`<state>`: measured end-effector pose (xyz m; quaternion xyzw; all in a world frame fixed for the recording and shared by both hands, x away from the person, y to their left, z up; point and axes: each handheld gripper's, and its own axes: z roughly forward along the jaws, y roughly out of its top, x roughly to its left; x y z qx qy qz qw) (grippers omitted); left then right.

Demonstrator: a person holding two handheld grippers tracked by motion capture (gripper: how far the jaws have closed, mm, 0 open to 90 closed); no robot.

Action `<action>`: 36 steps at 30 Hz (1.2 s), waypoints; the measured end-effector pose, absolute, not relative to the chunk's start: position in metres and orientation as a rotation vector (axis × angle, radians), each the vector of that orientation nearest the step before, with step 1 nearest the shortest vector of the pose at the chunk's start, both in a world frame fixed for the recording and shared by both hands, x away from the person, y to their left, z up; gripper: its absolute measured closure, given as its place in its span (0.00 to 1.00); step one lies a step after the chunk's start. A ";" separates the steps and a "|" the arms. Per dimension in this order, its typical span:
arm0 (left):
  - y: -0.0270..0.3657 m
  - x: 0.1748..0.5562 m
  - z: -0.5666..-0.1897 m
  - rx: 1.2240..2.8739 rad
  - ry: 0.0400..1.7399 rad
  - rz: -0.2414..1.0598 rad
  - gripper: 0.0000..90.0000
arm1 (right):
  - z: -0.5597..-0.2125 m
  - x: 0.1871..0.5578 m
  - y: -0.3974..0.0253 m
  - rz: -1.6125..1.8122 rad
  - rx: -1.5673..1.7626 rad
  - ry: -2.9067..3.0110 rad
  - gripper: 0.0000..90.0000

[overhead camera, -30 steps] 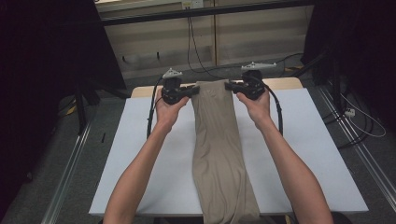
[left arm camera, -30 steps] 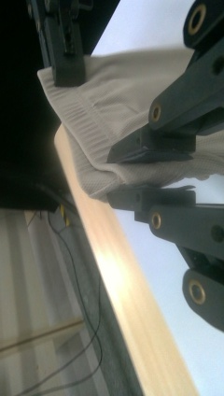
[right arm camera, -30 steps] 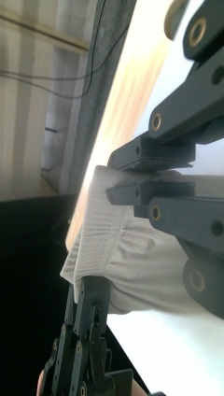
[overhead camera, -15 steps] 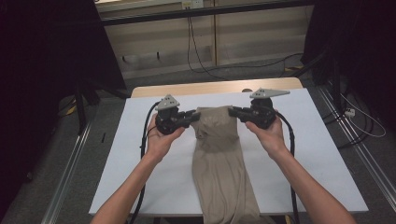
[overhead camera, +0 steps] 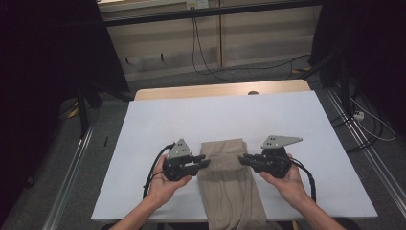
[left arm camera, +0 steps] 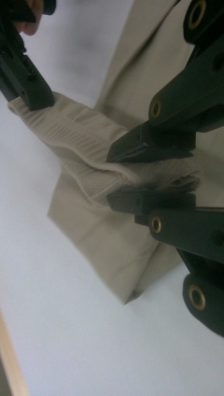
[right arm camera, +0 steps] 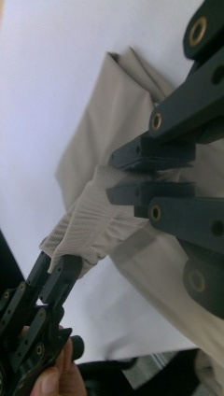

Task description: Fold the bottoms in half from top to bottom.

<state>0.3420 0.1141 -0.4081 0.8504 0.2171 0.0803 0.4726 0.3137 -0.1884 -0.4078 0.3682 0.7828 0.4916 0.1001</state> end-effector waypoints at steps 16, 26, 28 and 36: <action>0.116 0.298 -0.415 2.125 0.429 0.047 0.62 | -0.414 0.266 -0.193 1.439 1.044 2.399 0.60; 0.109 0.328 -0.427 2.149 0.539 0.106 0.66 | -0.446 0.298 -0.167 1.212 1.033 2.550 0.89; 0.107 0.327 -0.429 2.171 0.525 0.103 0.67 | -0.447 0.295 -0.166 1.217 1.024 2.567 0.89; 0.101 0.313 -0.445 2.241 0.482 0.095 0.60 | -0.448 0.263 -0.163 1.227 0.919 2.675 0.91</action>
